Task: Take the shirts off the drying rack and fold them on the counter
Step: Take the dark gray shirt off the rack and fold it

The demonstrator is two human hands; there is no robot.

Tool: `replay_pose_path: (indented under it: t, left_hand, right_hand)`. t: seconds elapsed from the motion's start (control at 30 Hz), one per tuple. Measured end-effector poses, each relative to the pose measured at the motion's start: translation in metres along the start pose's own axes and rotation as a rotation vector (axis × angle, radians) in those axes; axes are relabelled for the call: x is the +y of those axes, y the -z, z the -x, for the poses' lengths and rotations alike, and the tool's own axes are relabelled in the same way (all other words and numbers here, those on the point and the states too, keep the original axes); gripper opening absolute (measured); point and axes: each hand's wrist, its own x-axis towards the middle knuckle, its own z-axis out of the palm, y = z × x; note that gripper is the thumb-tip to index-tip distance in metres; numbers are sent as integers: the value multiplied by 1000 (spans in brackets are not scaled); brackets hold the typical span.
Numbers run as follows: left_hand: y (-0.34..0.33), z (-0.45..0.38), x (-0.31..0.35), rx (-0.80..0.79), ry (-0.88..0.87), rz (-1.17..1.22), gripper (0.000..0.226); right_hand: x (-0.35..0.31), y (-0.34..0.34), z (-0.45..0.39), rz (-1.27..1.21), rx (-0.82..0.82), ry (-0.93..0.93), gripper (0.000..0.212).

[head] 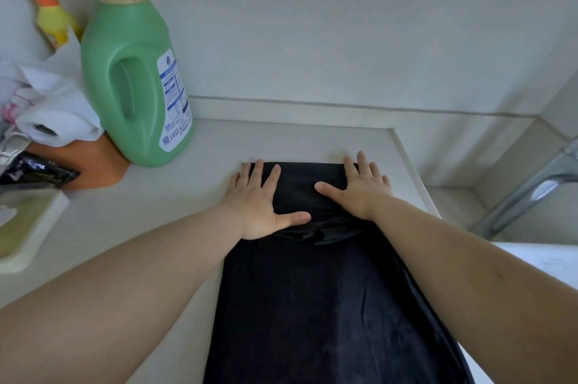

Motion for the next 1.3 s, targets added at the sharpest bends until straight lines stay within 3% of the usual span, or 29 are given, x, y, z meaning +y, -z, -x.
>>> replay_pose_path:
  t: [0.2,0.3,0.5,0.6,0.77,0.93,1.13,1.23,1.3]
  left_hand:
    - [12,-17,0,88,0,-170,115]
    - [5,7,11,197,-36,-183,96]
    - [-2,54,-7,-7,135,-55,73]
    - [1,81,-8,11,137,7,72]
    - [-6,159,-3,-1,178,186,73]
    - [-27,240,-1,-16,230,300,58]
    - [-68,314,16,211,317,393,31]
    - [-89,350,27,387,321,311,18]
    - [-99,366,29,390,348,253,24]
  right_hand:
    - [-7,4,1,54,207,-44,93]
    - [-10,-4,38,116,88,50,99]
    - [-5,-6,93,20,23,-187,92]
    - [2,5,135,-199,54,-263,85]
    - [29,4,218,-323,4,-368,68]
    - [38,-3,291,-386,28,-320,56]
    - [56,-47,357,-383,87,-301,28]
    - [68,-76,389,-440,128,-329,31]
    - [72,-90,401,-521,65,-359,36]
